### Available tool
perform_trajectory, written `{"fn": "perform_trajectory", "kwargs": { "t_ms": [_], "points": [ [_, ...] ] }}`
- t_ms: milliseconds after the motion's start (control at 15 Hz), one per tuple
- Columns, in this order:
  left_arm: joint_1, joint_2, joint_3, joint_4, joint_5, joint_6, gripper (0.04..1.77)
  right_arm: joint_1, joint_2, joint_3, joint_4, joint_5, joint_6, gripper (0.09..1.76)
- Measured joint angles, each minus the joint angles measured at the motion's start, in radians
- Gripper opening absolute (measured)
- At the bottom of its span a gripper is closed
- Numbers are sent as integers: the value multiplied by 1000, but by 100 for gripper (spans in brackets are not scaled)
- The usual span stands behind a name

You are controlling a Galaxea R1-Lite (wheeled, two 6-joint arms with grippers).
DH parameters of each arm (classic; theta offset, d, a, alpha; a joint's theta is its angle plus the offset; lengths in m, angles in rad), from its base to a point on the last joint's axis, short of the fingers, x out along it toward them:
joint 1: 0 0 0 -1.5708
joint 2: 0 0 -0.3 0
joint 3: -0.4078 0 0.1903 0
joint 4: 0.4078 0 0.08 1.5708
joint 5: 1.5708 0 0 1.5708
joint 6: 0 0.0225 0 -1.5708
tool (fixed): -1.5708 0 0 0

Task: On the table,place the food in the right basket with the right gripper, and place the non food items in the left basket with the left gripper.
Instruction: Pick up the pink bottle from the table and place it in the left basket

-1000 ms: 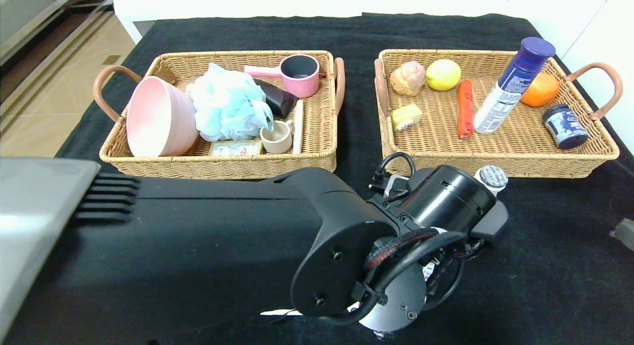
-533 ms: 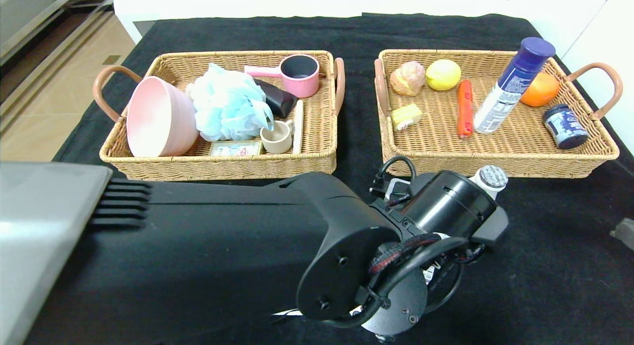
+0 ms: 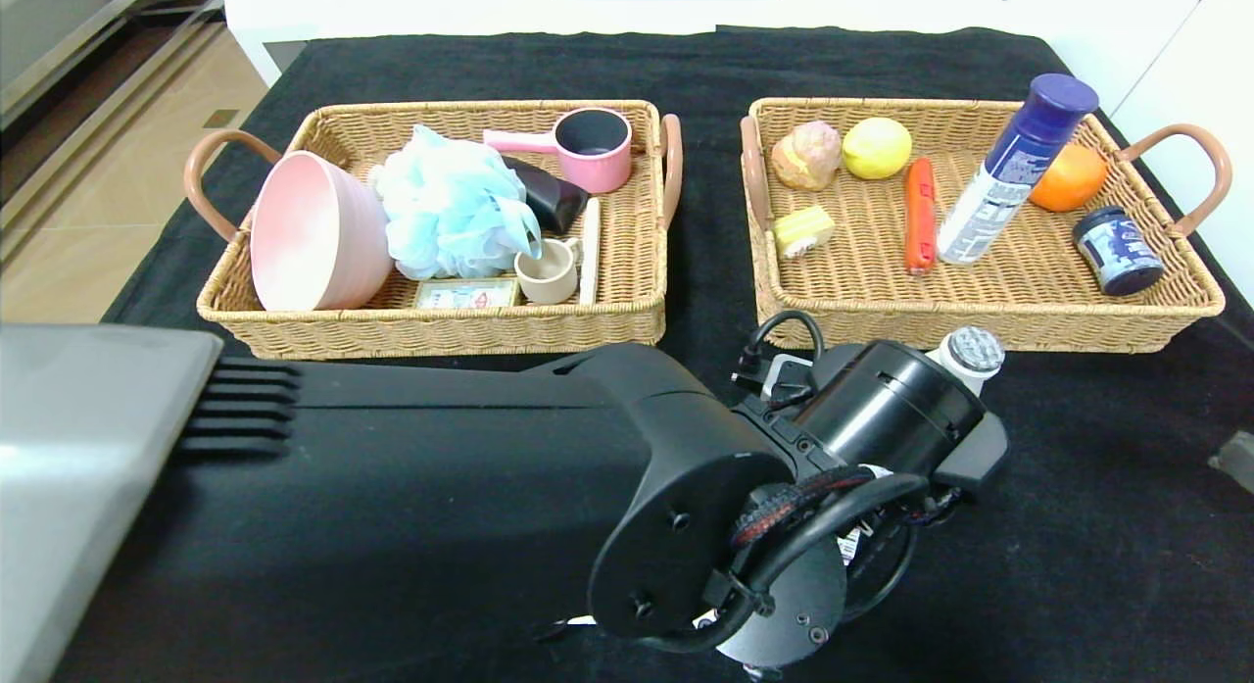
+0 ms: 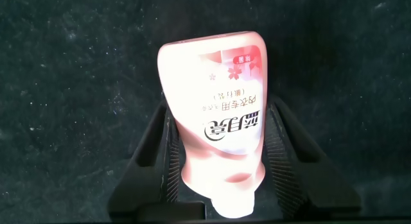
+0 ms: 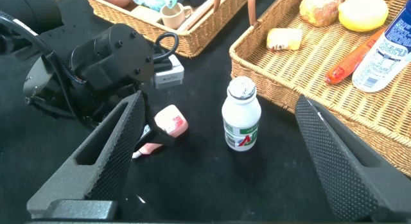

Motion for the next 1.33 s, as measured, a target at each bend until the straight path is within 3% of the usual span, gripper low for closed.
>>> {"fn": "perform_trajectory", "kwargs": {
  "t_ms": [800, 1333],
  "points": [
    [-5, -15, 1, 9, 1, 3, 85, 3, -1, 1, 0, 1, 0, 171],
    [-13, -146, 2, -6, -10, 16, 85, 3, -1, 5, 2, 1, 0, 171]
  ]
}}
